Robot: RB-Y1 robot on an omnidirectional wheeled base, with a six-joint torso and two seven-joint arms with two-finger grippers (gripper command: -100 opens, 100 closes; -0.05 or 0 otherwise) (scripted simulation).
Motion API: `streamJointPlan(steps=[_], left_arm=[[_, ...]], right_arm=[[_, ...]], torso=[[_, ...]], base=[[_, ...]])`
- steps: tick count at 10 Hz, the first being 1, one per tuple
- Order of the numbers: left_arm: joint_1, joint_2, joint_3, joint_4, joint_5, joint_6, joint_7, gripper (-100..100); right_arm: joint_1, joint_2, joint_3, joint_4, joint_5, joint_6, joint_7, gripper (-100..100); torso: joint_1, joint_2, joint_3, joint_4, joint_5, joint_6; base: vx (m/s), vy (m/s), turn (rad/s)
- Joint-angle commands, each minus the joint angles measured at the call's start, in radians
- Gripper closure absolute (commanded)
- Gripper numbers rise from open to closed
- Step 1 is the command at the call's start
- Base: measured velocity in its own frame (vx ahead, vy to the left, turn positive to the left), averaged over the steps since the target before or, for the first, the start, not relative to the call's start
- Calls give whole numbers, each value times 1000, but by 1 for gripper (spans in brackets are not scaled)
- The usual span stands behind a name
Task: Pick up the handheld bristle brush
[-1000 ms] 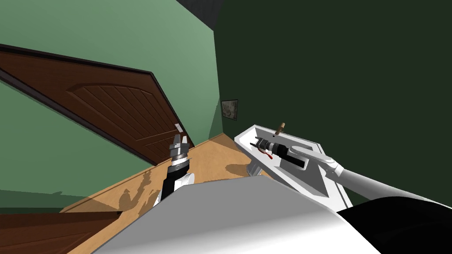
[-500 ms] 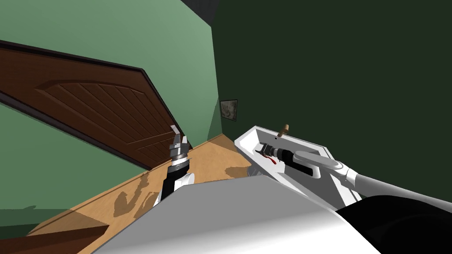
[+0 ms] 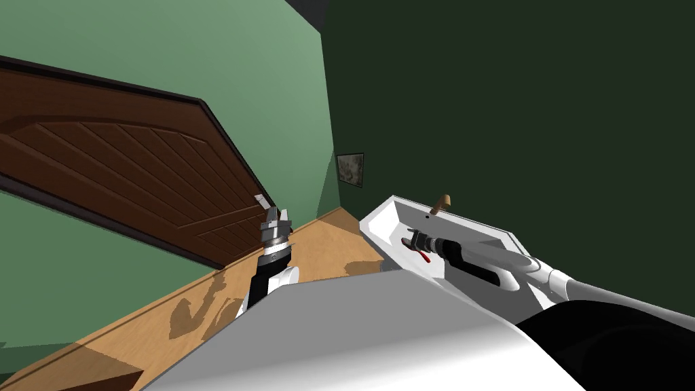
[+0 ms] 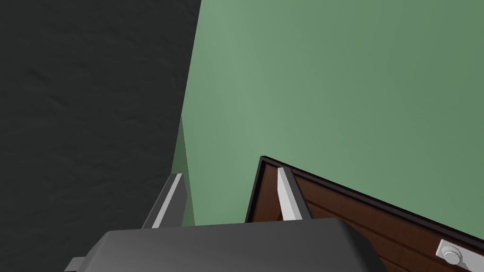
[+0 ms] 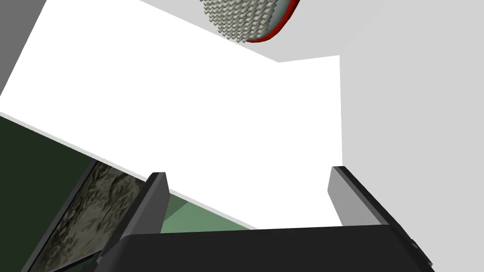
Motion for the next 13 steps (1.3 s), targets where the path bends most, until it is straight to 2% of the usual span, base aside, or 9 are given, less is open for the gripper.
streamJointPlan(steps=[1, 4, 5, 7, 8, 9, 10, 11, 13], left_arm=[[0, 0, 0, 0, 0, 0, 0, 0], [0, 0, 0, 0, 0, 0, 0, 0], [0, 0, 0, 0, 0, 0, 0, 0], [0, 0, 0, 0, 0, 0, 0, 0], [0, 0, 0, 0, 0, 0, 0, 0], [0, 0, 0, 0, 0, 0, 0, 0], [0, 0, 0, 0, 0, 0, 0, 0], [0, 0, 0, 0, 0, 0, 0, 0], [0, 0, 0, 0, 0, 0, 0, 0]], right_arm=[[40, -5, 15, 10, 27, 12, 5, -100], [112, -2, 76, 56, 75, 20, 13, -100], [112, -2, 76, 56, 75, 20, 13, -100], [150, 11, 120, 84, 89, 20, 15, -100], [150, 11, 120, 84, 89, 20, 15, -100], [158, 13, 103, 82, 88, 13, 20, -100], [157, 13, 105, 83, 88, 13, 20, 0], [146, 41, 116, 105, 93, 15, 30, -100], [130, 83, 132, 136, 100, 18, 44, -100]], torso=[[0, 0, 0, 0, 0, 0], [-1, -2, -1, 0, 0, 0], [-3, -1, -1, 0, -1, 0], [-3, 4, 2, 1, -1, 0], [-4, 3, 2, 1, -1, 0], [-2, 3, 2, 1, -1, 0], [0, 5, 3, 1, 0, 0], [2, 7, 4, 2, 0, 0], [3, 6, 4, 2, 0, 0]], base=[[96, -40, -20], [140, -64, -22], [76, -77, 3], [72, -85, 5], [66, -70, 6], [20, -24, 5], [5, -6, 1], [12, -1, 106], [26, 4, 117]])
